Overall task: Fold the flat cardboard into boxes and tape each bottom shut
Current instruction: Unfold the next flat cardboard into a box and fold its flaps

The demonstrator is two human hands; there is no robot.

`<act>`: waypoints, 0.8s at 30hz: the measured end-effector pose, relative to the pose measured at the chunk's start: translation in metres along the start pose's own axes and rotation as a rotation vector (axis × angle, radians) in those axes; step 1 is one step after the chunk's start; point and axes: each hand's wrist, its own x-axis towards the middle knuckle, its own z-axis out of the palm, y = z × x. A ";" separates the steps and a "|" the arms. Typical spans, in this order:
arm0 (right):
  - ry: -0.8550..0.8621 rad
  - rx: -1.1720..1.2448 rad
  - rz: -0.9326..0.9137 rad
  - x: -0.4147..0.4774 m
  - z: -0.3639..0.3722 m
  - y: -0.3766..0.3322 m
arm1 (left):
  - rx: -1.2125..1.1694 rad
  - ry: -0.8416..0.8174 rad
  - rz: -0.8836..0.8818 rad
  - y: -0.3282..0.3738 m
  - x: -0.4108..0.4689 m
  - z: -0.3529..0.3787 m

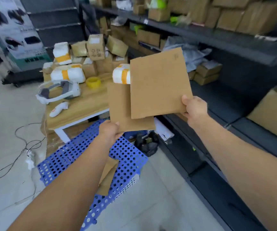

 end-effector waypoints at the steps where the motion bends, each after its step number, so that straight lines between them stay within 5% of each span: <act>1: 0.056 0.016 -0.007 -0.005 -0.022 -0.003 | 0.022 -0.038 -0.012 0.001 -0.007 0.015; 14: 0.696 0.157 -0.088 -0.093 -0.334 -0.016 | 0.278 -0.683 -0.006 -0.058 -0.184 0.245; 24: 0.964 0.187 -0.094 -0.130 -0.533 -0.014 | 0.378 -0.887 -0.099 -0.124 -0.321 0.404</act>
